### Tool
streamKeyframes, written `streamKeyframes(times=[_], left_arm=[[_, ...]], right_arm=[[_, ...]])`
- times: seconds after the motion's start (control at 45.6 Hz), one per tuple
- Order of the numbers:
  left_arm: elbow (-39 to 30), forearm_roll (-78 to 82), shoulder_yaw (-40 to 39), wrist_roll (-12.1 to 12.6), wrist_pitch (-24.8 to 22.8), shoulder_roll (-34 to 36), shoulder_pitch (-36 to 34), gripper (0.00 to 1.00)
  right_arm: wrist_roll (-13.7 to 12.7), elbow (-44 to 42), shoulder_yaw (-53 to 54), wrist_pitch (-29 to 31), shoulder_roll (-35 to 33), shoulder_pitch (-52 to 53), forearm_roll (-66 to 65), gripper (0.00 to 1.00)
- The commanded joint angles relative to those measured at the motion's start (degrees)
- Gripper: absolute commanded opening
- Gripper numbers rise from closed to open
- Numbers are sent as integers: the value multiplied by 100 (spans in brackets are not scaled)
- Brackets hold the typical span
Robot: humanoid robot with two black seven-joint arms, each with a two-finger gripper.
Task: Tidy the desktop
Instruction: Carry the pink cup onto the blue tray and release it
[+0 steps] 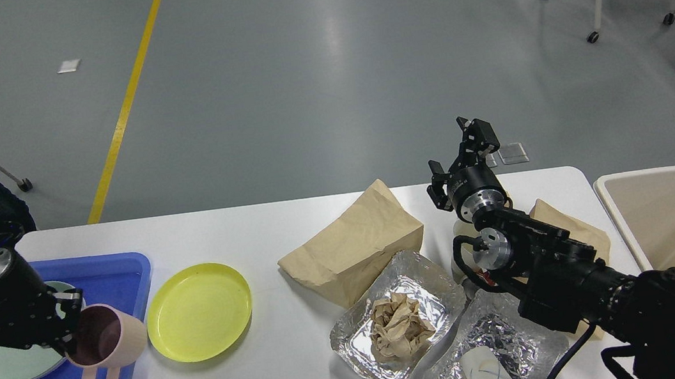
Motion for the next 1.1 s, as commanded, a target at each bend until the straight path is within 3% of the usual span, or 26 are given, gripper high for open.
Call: streamKeyframes(times=[0.0, 0.351, 1.073], left_arm=[[0, 0, 82, 17, 0, 245, 110, 0], [589, -18, 91, -18, 0, 395, 1051, 0], [642, -27, 3, -18, 0, 413, 1411, 2]], right_arm=[[0, 0, -3, 0, 0, 0, 0, 100], [0, 0, -3, 0, 0, 0, 0, 100], [0, 0, -3, 0, 0, 0, 0, 100]])
